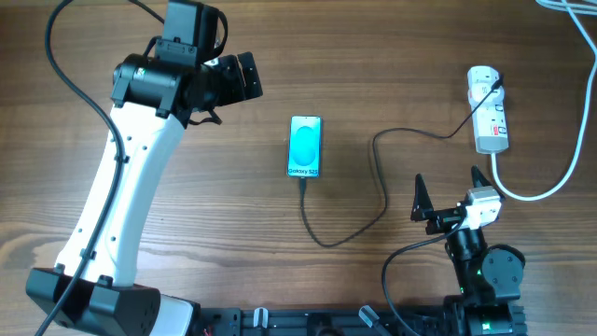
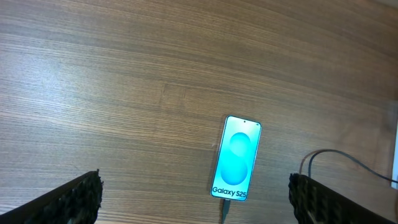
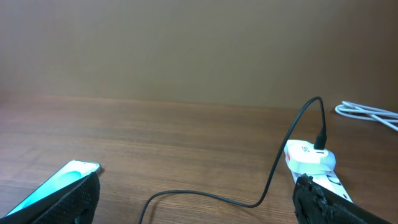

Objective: Plug charger to phone and switch on socket

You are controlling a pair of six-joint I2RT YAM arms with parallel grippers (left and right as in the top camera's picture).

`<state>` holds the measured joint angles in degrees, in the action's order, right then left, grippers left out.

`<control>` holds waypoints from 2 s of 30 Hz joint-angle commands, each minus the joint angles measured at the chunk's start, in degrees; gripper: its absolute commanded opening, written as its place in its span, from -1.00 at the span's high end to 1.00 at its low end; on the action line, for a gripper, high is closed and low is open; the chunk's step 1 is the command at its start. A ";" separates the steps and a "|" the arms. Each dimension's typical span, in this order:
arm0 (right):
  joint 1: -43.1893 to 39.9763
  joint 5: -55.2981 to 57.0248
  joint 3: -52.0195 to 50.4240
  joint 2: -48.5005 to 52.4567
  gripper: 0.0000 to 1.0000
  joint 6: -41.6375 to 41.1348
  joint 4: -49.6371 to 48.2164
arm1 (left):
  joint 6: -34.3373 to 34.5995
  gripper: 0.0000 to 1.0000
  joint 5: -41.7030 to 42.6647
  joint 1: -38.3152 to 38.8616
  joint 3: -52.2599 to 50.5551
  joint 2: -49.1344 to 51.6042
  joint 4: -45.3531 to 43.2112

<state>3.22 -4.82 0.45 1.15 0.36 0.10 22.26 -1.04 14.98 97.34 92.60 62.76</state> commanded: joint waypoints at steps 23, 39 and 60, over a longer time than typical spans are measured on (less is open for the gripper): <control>-0.20 0.94 -0.13 -0.94 -0.99 1.11 -0.11 | 0.52 -1.00 -1.84 0.17 -0.04 -0.92 7.30; -0.20 0.94 -0.13 -0.94 -0.99 1.14 -0.11 | 0.33 -1.00 -1.73 -3.30 -43.85 -33.88 -10.16; -0.20 0.94 -0.13 -0.94 -0.99 1.11 -0.13 | -25.53 -1.00 22.27 -14.40 -72.04 -69.00 -32.81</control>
<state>3.22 -4.62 0.45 0.84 0.78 0.10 -1.48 17.52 2.94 27.00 27.00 30.35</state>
